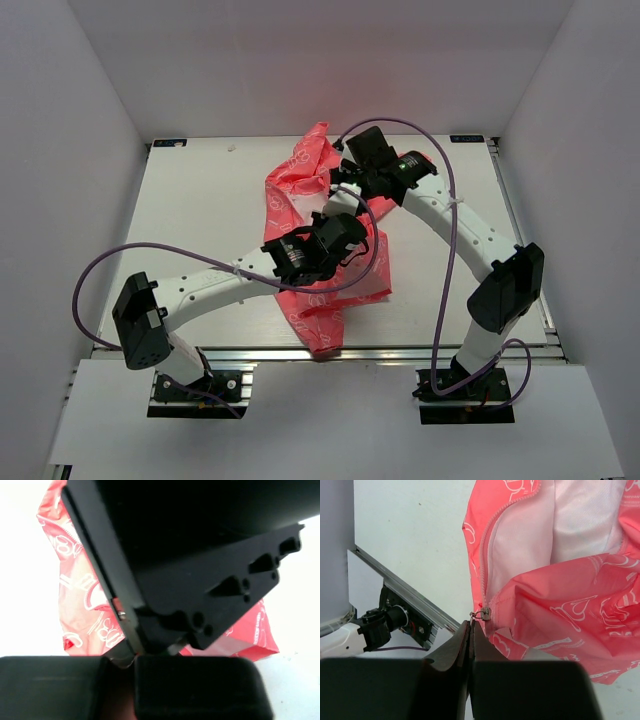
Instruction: Zip up the jacket
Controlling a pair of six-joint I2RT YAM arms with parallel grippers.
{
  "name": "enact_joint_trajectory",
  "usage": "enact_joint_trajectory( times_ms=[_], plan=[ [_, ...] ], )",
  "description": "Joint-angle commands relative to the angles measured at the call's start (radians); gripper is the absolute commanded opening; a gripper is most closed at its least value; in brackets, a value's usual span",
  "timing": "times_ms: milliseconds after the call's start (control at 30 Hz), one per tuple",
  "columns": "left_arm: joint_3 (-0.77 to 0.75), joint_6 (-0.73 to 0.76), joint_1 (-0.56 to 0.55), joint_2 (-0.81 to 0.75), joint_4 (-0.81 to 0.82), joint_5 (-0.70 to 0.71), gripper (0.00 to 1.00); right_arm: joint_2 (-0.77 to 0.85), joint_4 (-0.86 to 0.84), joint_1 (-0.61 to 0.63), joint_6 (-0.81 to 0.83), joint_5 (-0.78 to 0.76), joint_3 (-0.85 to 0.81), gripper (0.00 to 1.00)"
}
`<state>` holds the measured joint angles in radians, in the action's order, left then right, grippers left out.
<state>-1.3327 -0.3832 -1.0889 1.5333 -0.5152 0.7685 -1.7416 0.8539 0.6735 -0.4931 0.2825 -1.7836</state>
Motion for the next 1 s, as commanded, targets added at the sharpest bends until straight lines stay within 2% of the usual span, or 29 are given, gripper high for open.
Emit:
enact_joint_trajectory(
  times_ms=[0,133,233,533,567,633,667,767,867,967],
  plan=[
    [-0.029,0.015,0.007,-0.004,-0.002,0.052,0.0,0.045,0.007,0.014,0.034,0.026,-0.005,0.0],
    [0.004,0.053,0.003,-0.053,0.046,0.028,0.0,0.021,0.008,0.014,0.167,-0.086,-0.013,0.0],
    [0.027,0.081,-0.009,-0.096,0.069,0.008,0.0,0.007,0.016,0.014,0.28,-0.097,-0.034,0.0],
    [0.035,0.098,-0.025,-0.099,-0.011,0.037,0.0,0.039,-0.012,0.012,0.21,-0.042,-0.04,0.0],
    [0.02,0.083,-0.025,-0.084,-0.028,0.044,0.26,0.036,-0.006,0.011,0.203,-0.03,-0.046,0.0],
    [-0.02,0.044,-0.025,-0.044,-0.051,0.046,0.66,0.039,-0.003,0.011,0.186,-0.013,-0.048,0.0],
    [-0.022,0.046,-0.025,-0.036,-0.039,0.04,0.78,0.042,-0.003,0.012,0.182,-0.009,-0.042,0.0],
    [-0.025,0.037,-0.025,-0.004,-0.003,0.058,0.92,0.05,0.004,0.012,0.168,0.0,-0.042,0.0],
    [-0.051,0.009,-0.025,0.034,-0.003,0.087,0.92,0.06,0.007,0.012,0.159,0.004,-0.039,0.0],
    [-0.065,-0.023,-0.025,0.063,-0.012,0.139,0.87,0.068,0.014,0.012,0.156,0.015,-0.037,0.0]
  ],
)
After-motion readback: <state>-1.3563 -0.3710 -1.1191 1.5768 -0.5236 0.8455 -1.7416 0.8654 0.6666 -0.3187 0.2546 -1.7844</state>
